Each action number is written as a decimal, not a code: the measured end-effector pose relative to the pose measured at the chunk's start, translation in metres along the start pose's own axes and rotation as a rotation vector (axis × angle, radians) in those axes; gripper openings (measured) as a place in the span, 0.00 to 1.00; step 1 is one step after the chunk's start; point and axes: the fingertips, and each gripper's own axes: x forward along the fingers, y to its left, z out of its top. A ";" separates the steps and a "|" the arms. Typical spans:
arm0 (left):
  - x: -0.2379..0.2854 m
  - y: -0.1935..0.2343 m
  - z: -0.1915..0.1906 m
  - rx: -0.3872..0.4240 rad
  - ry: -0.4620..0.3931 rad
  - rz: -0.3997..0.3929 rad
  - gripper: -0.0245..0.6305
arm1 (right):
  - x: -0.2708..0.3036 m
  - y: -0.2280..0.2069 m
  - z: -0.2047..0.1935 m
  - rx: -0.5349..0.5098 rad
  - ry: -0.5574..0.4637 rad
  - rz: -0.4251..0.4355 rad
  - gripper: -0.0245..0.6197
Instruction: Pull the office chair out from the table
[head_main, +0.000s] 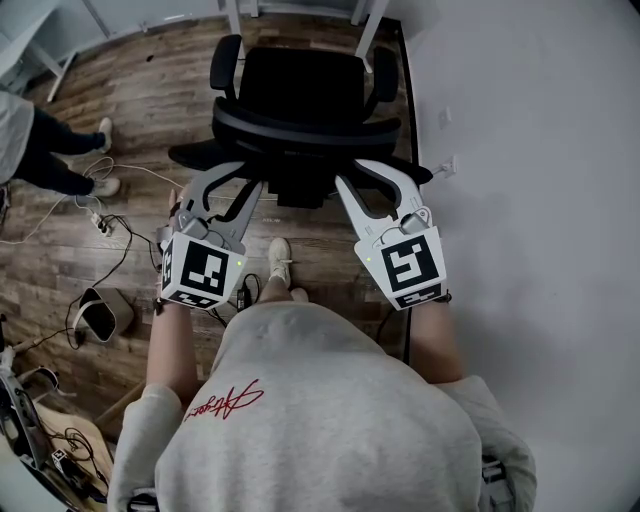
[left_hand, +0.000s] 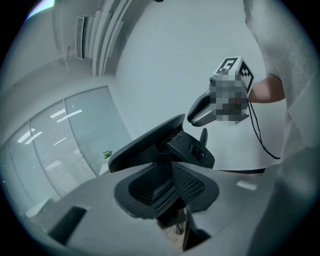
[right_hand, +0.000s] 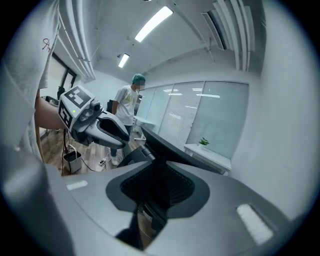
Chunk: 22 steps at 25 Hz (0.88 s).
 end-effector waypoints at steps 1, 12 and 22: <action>-0.001 0.002 0.003 -0.010 -0.010 0.013 0.18 | -0.001 0.000 0.003 0.017 -0.015 0.001 0.17; -0.016 0.023 0.044 -0.088 -0.187 0.093 0.18 | -0.013 -0.003 0.024 0.107 -0.138 -0.014 0.15; -0.029 0.035 0.066 -0.162 -0.270 0.177 0.18 | -0.023 -0.008 0.048 0.117 -0.228 -0.062 0.08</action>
